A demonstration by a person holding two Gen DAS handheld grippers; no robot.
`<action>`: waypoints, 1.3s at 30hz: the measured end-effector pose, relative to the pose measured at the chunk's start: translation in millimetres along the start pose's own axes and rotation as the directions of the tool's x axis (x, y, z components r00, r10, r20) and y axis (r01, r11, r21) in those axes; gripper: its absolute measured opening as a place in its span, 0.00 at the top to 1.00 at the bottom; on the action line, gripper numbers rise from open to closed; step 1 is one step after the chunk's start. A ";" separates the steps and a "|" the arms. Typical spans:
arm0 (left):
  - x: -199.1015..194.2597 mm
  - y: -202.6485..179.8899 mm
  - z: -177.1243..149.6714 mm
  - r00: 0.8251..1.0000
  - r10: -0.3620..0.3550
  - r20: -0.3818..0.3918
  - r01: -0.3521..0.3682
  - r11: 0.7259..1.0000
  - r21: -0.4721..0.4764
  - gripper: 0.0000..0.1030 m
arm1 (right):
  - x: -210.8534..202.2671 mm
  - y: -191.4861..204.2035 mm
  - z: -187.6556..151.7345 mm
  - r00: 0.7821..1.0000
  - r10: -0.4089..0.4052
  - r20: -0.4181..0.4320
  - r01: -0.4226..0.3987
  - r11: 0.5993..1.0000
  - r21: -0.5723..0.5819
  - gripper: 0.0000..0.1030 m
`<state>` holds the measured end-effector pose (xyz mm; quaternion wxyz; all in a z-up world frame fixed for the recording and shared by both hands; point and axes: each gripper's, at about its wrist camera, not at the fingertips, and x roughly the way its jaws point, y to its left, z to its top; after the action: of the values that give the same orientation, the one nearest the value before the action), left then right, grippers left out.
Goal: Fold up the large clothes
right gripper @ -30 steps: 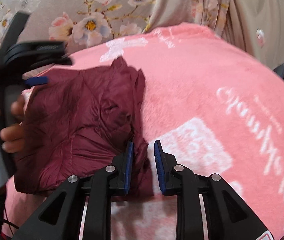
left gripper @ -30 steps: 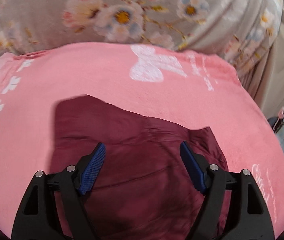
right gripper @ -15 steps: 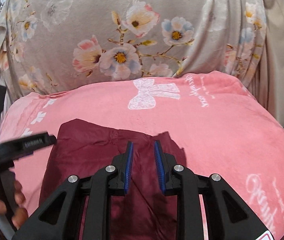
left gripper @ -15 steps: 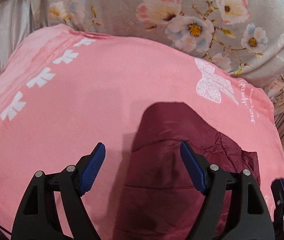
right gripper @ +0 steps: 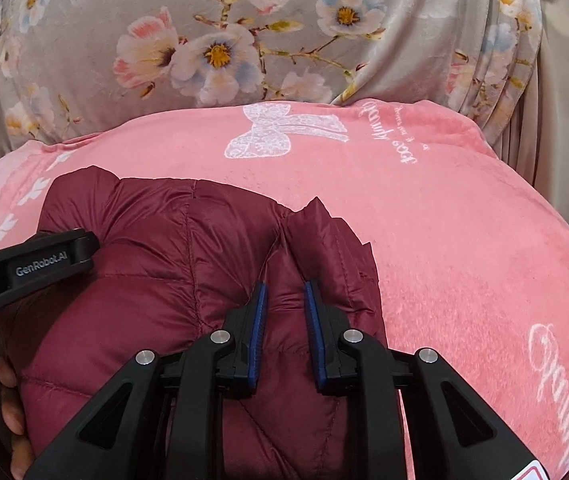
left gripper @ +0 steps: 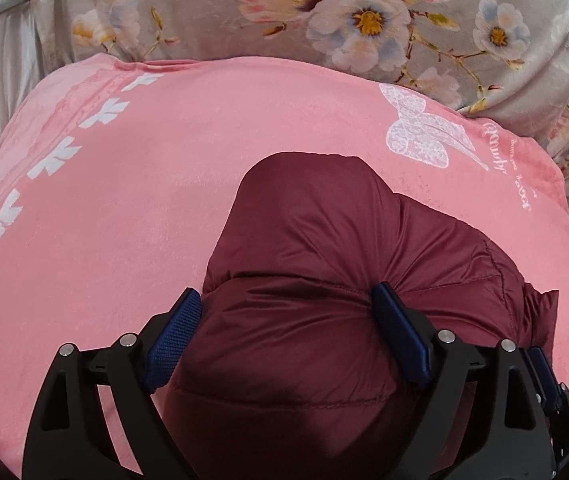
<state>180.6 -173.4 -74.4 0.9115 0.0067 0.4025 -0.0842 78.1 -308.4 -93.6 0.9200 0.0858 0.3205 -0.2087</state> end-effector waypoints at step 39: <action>18.4 13.6 -5.4 0.989 -0.143 -0.041 0.141 0.988 -0.064 0.09 | -5.1 -21.5 0.1 1.000 0.028 -0.013 -0.027 0.996 0.086 0.72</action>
<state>191.0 -162.3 -92.3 0.8936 -0.0477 0.4250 -0.1366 65.1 -326.1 -90.9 0.9160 0.1309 0.3165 -0.2089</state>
